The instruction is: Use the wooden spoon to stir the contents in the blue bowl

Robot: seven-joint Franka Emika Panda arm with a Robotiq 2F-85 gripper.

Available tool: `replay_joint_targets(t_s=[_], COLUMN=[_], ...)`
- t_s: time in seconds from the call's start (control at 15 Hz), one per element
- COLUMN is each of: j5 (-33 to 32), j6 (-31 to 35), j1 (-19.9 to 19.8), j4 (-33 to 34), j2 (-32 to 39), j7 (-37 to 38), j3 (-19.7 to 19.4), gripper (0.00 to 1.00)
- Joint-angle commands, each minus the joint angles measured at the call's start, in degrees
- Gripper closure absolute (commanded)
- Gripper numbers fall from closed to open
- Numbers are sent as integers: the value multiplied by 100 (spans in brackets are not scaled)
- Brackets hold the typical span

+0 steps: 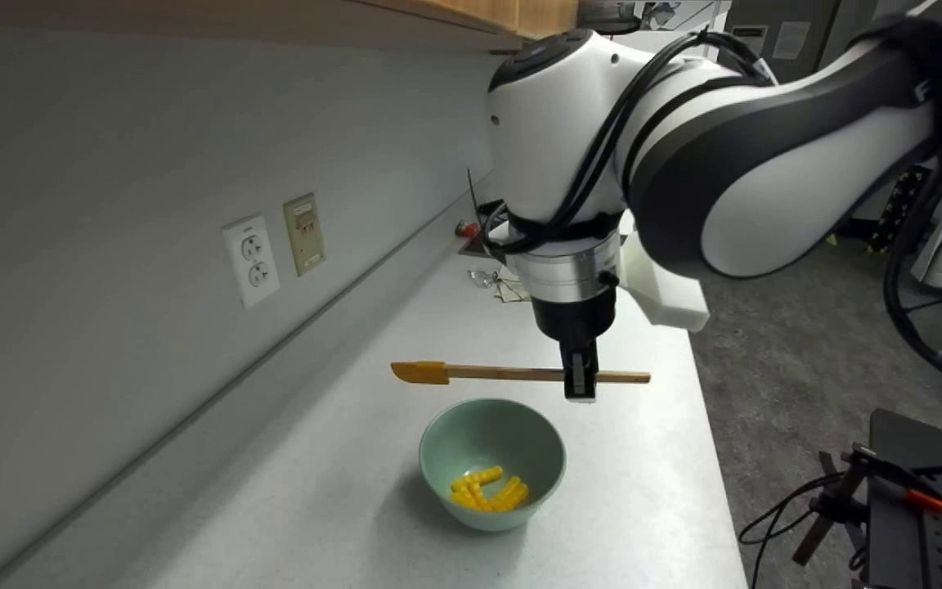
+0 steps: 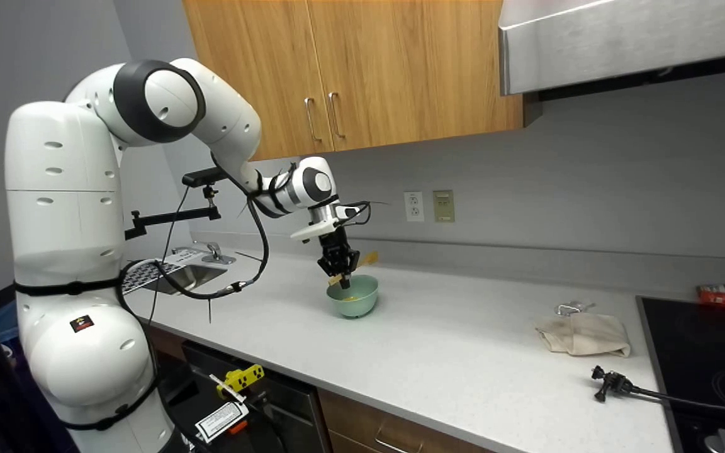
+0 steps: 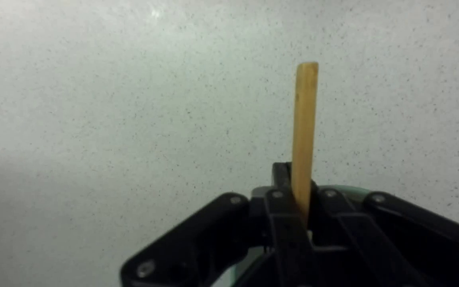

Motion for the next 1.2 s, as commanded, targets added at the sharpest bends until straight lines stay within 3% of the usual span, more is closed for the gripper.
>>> replay_joint_targets(t_s=[0.0, 0.47, 1.13], j5=[116, 231, 399], j6=[522, 1033, 1336], j1=[23, 153, 212], j4=[-26, -45, -142], j2=[345, 707, 498], j7=[239, 316, 350], j3=[-66, -57, -53], gripper=[98, 98, 98])
